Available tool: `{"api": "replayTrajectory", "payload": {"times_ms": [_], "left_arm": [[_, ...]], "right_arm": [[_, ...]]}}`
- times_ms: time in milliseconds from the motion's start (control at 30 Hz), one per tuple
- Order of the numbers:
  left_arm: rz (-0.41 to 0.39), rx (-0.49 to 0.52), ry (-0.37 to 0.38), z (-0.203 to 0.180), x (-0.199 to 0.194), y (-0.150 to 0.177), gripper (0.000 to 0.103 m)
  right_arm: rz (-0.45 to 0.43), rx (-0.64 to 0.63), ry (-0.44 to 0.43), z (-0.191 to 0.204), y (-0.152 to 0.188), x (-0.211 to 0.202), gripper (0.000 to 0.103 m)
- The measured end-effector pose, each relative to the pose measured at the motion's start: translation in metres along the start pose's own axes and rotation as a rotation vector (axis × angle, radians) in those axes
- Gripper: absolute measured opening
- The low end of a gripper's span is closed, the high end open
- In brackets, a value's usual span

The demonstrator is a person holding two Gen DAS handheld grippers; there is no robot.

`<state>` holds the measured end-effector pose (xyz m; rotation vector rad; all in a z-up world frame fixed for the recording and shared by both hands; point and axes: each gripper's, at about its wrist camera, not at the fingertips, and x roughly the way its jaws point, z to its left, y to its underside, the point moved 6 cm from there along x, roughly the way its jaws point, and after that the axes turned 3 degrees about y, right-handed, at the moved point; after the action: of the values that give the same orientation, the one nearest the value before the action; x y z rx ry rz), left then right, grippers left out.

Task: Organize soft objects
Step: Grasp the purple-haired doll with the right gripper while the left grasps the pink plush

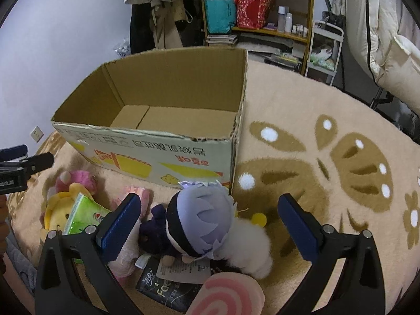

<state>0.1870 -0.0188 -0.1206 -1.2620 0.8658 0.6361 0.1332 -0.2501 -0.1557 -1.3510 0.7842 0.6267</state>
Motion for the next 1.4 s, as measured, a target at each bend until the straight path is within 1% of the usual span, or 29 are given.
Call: {"api": "replayTrajectory", "payload": {"times_ms": [33,100,233,433,600,667,800,867,900,933,967,1000,1067,1133,1167,1200,1267,1400], "left_arm": [[0.021,-0.009,0.017,0.0,0.007,0.002,0.103],[0.054,-0.018,0.028,0.0,0.019,0.005,0.103],[0.11,-0.011,0.069,-0.006,0.037,0.01,0.103],[0.177,-0.028,0.115,-0.017,0.053,0.016,0.103],[0.206,-0.024,0.123,-0.023,0.062,0.02,0.102],[0.225,-0.043,0.141,-0.023,0.067,0.022,0.096],[0.264,-0.109,0.192,-0.025,0.074,0.025,0.091],[0.262,-0.1,0.192,-0.026,0.074,0.025,0.081],[0.256,-0.094,0.192,-0.026,0.073,0.025,0.078],[0.253,-0.092,0.202,-0.028,0.072,0.025,0.072],[0.256,-0.094,0.215,-0.03,0.072,0.025,0.064],[0.261,-0.099,0.225,-0.032,0.072,0.027,0.06],[0.273,-0.123,0.258,-0.034,0.07,0.027,0.048],[0.288,-0.133,0.296,-0.036,0.068,0.027,0.042],[0.29,-0.133,0.309,-0.036,0.067,0.027,0.041],[0.29,-0.136,0.317,-0.036,0.066,0.027,0.04],[0.284,-0.135,0.324,-0.035,0.062,0.026,0.04],[0.257,-0.121,0.301,-0.031,0.055,0.026,0.039]], "right_arm": [[0.008,0.001,-0.004,0.0,0.0,0.003,0.103],[0.012,-0.001,-0.008,-0.001,0.001,0.007,0.103],[0.023,0.003,-0.008,-0.002,0.001,0.012,0.103],[0.043,0.007,-0.019,-0.002,0.003,0.019,0.103],[0.054,-0.008,-0.026,0.005,0.006,0.023,0.102],[0.055,-0.026,-0.022,0.007,0.007,0.026,0.102],[0.074,-0.025,-0.024,0.007,0.012,0.031,0.102],[0.077,-0.01,-0.025,0.006,0.014,0.032,0.102],[0.079,-0.001,-0.024,0.005,0.015,0.033,0.101],[0.083,0.004,-0.031,0.006,0.017,0.034,0.099],[0.087,0.004,-0.039,0.006,0.018,0.034,0.089],[0.093,0.002,-0.044,0.008,0.019,0.035,0.08],[0.094,0.003,-0.048,0.009,0.019,0.035,0.072],[0.081,0.007,-0.042,0.01,0.018,0.032,0.069],[0.077,0.006,-0.041,0.011,0.018,0.031,0.064],[0.07,0.002,-0.033,0.01,0.017,0.028,0.063],[0.062,-0.006,-0.031,0.012,0.016,0.025,0.062],[0.038,-0.029,-0.013,0.017,0.02,0.015,0.061]]}}
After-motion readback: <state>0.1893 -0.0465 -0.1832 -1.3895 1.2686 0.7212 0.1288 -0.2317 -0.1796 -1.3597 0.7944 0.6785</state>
